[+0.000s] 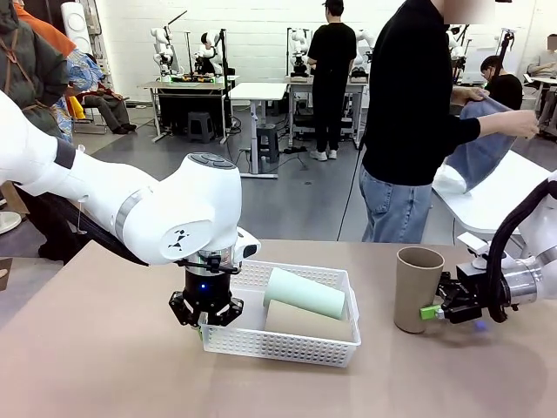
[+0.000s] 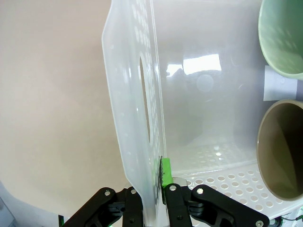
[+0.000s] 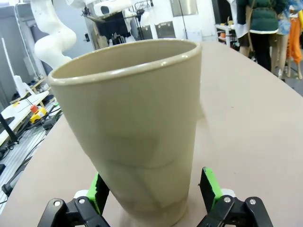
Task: Clean and organize the cups into the basket.
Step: Pick up the Reusable plastic cup from the right side of the table and stack it inside the Organizing basket in the center of the table.
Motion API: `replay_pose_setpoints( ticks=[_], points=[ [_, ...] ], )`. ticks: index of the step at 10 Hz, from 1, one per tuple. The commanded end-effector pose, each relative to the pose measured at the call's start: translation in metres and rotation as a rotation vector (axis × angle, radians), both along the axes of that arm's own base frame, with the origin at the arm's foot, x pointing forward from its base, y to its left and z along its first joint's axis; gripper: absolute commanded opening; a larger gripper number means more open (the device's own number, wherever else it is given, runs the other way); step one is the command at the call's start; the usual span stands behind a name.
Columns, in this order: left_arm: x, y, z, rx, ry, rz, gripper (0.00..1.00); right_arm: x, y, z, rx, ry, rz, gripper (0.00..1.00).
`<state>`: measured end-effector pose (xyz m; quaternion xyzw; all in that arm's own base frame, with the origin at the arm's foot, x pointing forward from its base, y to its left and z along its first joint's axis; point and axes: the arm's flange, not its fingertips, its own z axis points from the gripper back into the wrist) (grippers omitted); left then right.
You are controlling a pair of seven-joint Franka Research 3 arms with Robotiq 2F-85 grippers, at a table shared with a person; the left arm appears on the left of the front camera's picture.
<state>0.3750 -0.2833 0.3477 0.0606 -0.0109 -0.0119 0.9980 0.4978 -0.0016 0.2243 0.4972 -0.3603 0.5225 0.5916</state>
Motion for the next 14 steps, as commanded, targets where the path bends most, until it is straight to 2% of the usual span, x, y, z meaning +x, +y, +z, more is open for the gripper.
replay_pose_setpoints(
  ticks=[1, 5, 6, 7, 8, 9, 10, 12, 13, 14],
  points=[
    [-0.001, 0.001, 0.001, 0.003, -0.005, -0.009, 0.00, -0.005, 0.011, 0.003, -0.022, 0.004, 0.047, 1.00],
    [-0.001, 0.001, 0.001, 0.003, -0.005, -0.009, 0.00, -0.011, 0.023, 0.001, -0.021, 0.005, 0.117, 1.00],
    [-0.001, 0.001, 0.001, 0.003, -0.005, -0.009, 0.00, -0.011, 0.023, 0.001, -0.010, -0.001, 0.139, 0.44],
    [-0.001, 0.001, 0.001, 0.003, -0.005, -0.009, 0.00, -0.012, 0.023, 0.001, -0.008, -0.002, 0.153, 0.44],
    [-0.001, 0.001, 0.001, 0.003, -0.005, -0.009, 0.00, -0.012, 0.022, 0.000, -0.009, -0.004, 0.159, 0.00],
    [-0.001, 0.001, 0.001, 0.003, -0.005, -0.009, 0.00, -0.011, 0.022, -0.001, -0.009, -0.004, 0.161, 0.41],
    [-0.001, 0.001, 0.001, 0.003, -0.005, -0.009, 0.00, -0.011, 0.022, -0.001, -0.008, -0.005, 0.162, 0.00],
    [-0.001, 0.001, 0.001, 0.003, -0.005, -0.009, 0.00, -0.012, 0.020, 0.002, -0.006, -0.010, 0.161, 0.00],
    [-0.001, 0.001, 0.001, 0.003, -0.005, -0.009, 0.00, -0.022, 0.014, 0.024, 0.034, -0.020, 0.110, 0.27],
    [-0.001, 0.001, 0.001, 0.003, -0.005, -0.009, 0.00, -0.040, 0.007, 0.059, 0.047, 0.000, 0.052, 0.27]
  ],
)
